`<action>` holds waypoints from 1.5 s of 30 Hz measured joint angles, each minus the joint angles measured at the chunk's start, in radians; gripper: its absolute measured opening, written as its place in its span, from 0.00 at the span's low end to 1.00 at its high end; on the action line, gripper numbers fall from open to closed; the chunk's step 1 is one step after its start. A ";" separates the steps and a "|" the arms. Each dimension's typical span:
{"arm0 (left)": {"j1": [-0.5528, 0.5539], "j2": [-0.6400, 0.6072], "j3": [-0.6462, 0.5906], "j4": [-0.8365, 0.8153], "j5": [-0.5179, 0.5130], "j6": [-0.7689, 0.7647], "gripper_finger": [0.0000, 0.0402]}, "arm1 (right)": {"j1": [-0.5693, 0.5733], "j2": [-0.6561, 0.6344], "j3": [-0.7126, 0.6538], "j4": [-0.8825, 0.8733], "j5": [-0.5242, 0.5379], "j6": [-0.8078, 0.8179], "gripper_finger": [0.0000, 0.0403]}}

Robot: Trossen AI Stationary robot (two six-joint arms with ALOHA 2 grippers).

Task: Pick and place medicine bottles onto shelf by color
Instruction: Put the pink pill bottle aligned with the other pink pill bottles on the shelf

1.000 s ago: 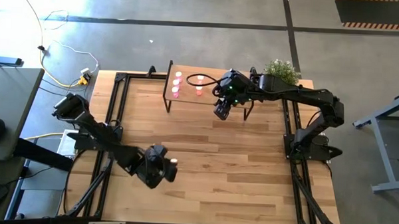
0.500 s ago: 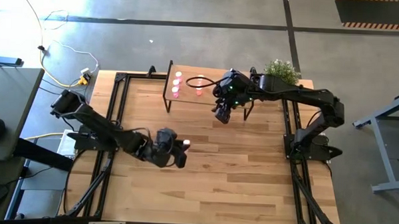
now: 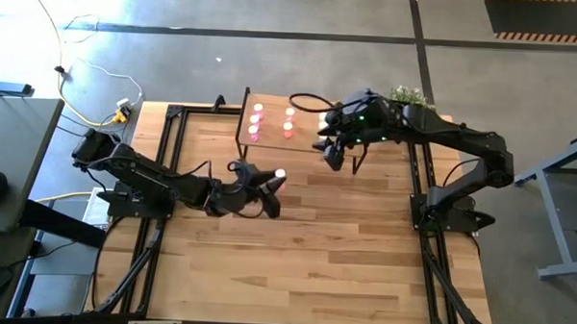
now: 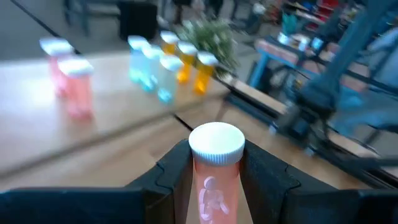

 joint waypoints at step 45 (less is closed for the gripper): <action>0.273 0.254 0.000 0.448 -0.112 0.369 0.27 | -0.003 -0.049 0.000 0.052 0.393 -0.188 0.48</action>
